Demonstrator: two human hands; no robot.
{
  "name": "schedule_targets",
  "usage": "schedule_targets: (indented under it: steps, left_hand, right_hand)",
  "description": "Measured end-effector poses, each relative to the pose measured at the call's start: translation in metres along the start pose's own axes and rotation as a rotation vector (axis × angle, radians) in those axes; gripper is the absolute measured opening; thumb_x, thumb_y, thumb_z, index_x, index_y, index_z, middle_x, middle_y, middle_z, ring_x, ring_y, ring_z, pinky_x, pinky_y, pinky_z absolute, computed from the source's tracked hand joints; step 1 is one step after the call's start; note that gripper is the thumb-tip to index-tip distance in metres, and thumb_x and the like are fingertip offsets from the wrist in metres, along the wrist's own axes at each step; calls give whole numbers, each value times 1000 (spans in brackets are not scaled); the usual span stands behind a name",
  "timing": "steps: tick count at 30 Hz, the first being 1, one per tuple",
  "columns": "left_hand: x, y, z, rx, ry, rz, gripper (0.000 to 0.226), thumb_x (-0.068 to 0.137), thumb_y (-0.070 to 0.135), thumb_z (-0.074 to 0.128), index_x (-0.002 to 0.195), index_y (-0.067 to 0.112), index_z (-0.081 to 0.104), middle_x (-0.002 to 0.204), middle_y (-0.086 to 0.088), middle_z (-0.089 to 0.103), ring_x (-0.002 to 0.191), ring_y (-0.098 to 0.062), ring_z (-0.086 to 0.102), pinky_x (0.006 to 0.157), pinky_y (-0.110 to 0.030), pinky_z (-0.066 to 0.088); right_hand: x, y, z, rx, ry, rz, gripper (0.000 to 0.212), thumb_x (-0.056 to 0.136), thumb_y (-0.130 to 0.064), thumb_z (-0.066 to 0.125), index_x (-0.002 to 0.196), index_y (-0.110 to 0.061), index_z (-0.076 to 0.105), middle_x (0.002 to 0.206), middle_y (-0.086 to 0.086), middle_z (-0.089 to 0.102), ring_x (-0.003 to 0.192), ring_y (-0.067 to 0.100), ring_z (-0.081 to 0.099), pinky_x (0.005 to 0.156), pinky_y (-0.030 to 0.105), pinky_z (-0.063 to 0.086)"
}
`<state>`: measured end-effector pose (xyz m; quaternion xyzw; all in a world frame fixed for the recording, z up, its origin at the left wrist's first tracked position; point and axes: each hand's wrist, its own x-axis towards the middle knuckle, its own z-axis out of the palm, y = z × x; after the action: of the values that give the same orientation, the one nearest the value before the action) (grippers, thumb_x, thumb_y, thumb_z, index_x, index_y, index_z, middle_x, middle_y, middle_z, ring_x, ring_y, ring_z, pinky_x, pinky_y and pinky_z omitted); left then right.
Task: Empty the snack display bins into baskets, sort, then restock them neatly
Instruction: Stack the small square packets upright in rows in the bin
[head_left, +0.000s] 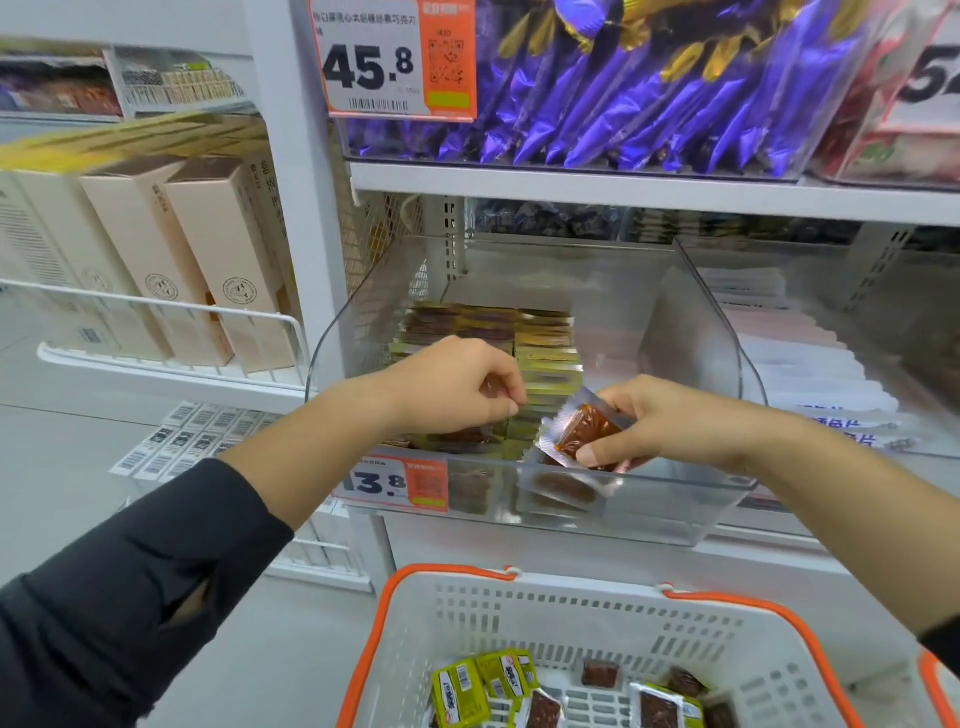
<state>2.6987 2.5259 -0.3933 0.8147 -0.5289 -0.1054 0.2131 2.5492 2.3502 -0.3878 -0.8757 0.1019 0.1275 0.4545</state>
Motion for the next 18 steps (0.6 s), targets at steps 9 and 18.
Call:
schedule_targets:
  steps: [9,18]
  left_hand:
    - [2,18,7,-120,-262,-11,20,88,35,68,100,21,76,92,13,72,81,2,63,74,-14,48]
    - [17,39,13,108,-359,56,16,82,31,76,87,17,74,75,10,67,77,-10,65,75,-30,54]
  right_hand:
    - [-22,-18,-17,-3,306,-54,10,85,-7,69,94,-12,67,83,7,70,66,10,64,57,18,53]
    - [-46,-11,-21,-232,471,-65,17,84,-23,70,101,-24,67,89,-4,70,83,13,65,80,40,55]
